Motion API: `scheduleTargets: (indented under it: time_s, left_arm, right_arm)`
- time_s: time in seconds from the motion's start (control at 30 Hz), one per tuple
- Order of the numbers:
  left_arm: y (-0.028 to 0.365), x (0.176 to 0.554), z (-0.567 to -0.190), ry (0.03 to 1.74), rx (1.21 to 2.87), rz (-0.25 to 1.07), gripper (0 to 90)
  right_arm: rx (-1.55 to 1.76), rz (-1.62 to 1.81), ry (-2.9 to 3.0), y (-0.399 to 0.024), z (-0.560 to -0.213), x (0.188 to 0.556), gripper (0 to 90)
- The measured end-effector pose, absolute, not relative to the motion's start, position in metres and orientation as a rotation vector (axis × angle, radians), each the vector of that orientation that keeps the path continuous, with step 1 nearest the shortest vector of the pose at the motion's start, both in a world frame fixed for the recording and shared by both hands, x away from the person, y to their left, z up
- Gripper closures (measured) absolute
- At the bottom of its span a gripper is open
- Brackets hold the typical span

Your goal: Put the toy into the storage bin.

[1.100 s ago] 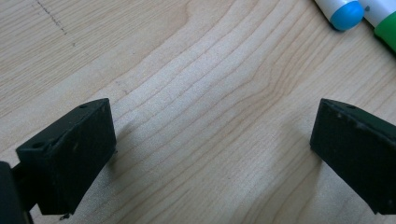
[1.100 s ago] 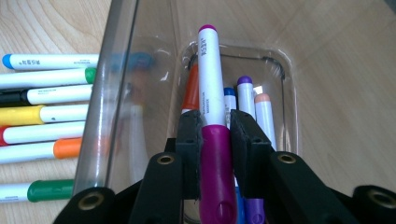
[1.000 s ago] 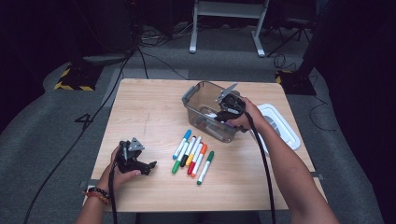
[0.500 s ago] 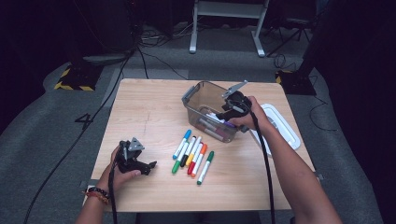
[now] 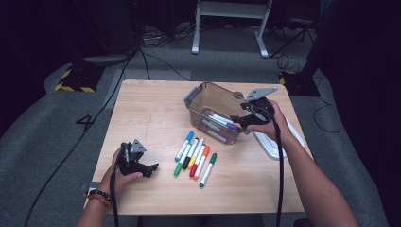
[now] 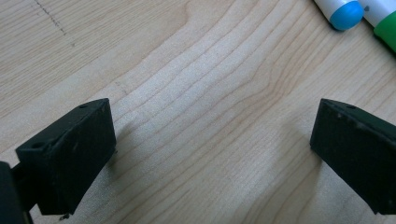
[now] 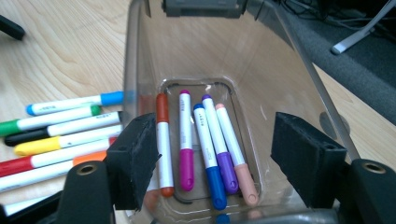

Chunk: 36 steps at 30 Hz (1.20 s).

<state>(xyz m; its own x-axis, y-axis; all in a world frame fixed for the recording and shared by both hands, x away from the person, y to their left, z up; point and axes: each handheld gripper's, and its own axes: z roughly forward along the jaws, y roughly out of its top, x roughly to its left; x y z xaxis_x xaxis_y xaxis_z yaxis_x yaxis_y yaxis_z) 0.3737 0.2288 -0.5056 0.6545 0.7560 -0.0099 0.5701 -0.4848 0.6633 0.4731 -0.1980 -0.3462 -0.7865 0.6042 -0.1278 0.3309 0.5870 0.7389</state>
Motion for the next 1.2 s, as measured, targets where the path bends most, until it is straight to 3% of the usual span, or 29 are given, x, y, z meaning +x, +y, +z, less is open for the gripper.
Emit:
scheduleTargets:
  time_s: [0.73,1.2]
  left_arm:
    - [0.228,0.373,-0.506,1.036,2.222,0.379,0.5]
    - [0.228,0.373,-0.506,1.039,2.220,0.376,0.5]
  right_arm:
    - [0.700,1.197,2.375,-0.239,-0.370,0.383,30.7]
    - [0.675,1.175,2.543,-0.208,-0.435,0.357,35.0]
